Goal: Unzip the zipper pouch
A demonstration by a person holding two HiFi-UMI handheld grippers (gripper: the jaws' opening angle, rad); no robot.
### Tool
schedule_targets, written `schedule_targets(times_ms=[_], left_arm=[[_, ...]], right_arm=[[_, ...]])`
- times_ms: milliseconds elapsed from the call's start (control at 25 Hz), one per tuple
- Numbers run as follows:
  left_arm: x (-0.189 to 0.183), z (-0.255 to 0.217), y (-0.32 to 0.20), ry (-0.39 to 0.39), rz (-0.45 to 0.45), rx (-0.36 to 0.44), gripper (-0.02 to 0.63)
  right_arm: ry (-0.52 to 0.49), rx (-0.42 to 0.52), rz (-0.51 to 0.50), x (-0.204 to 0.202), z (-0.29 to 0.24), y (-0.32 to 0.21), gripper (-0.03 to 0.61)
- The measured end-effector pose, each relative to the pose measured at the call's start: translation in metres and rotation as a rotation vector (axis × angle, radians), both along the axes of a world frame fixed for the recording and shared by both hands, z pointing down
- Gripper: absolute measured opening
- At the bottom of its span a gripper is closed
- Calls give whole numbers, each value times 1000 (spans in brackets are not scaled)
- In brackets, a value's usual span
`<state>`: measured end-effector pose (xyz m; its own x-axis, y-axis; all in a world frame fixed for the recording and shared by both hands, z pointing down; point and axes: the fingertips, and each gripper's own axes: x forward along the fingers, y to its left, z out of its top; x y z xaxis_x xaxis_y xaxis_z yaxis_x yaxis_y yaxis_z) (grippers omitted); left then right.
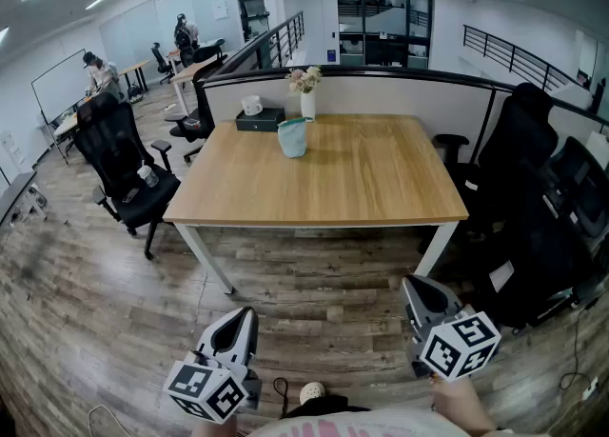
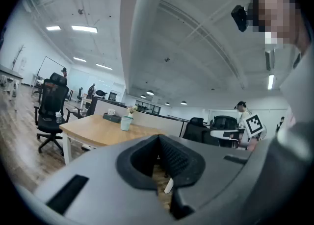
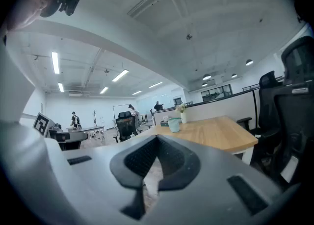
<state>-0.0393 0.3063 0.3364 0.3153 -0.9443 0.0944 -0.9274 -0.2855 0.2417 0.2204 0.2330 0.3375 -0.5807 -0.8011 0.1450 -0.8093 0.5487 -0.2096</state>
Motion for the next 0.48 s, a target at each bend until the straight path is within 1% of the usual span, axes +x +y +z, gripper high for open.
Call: schedule_targets(times_ms=[120, 280, 480], left_arm=[[7, 3, 1, 27, 18, -10, 3], [6, 4, -2, 7, 26, 5, 3], [-8, 18, -21, 32, 15, -23, 3]], right_arm=[[-2, -12, 1, 2, 3, 0, -5], [-3, 0, 4, -1, 3, -6, -5], [5, -57, -12, -17, 21, -28, -5]])
